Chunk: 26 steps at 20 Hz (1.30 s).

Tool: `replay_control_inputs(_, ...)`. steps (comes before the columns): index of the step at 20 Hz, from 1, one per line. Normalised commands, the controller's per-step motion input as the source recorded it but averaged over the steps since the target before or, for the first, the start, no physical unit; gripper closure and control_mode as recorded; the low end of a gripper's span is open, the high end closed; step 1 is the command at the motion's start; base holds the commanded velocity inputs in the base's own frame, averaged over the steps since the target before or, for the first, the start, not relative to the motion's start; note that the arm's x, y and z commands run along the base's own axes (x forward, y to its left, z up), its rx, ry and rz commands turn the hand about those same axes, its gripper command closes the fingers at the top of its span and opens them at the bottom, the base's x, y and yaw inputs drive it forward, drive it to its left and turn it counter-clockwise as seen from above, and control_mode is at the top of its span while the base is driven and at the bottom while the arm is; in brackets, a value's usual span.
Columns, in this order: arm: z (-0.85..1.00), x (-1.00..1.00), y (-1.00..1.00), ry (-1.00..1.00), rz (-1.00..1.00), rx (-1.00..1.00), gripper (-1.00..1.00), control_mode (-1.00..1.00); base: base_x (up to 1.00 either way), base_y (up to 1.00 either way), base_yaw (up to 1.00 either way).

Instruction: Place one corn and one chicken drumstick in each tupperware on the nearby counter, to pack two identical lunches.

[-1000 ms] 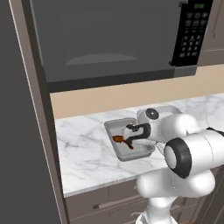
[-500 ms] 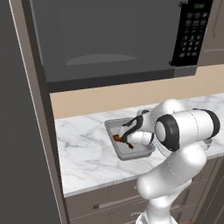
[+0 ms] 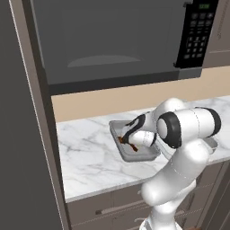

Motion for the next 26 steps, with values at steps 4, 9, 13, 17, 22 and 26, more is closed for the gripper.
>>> replay_control_inputs(4,0.39,-0.35,0.00,-0.04,0.00,0.00,-1.00,-1.00,0.00,0.00,0.00)
replay_control_inputs(9,0.79,-0.15,0.05,-0.02,0.00,-0.01,-1.00,-1.00,0.00,0.00,0.00)
replay_control_inputs(13,0.92,0.00,0.14,0.10,0.00,-0.04,-1.00,-1.00,0.00,0.00,0.00)
replay_control_inputs(17,0.97,-0.15,0.01,0.40,0.00,-0.05,-1.00,-1.00,0.00,0.00,0.00)
replay_control_inputs(22,0.91,-0.46,0.00,0.41,0.00,-0.03,-1.00,-1.00,0.00,0.00,0.00)
replay_control_inputs(26,0.45,-0.87,0.00,0.01,-0.01,0.00,-1.00,-1.00,0.00,0.00,0.00)
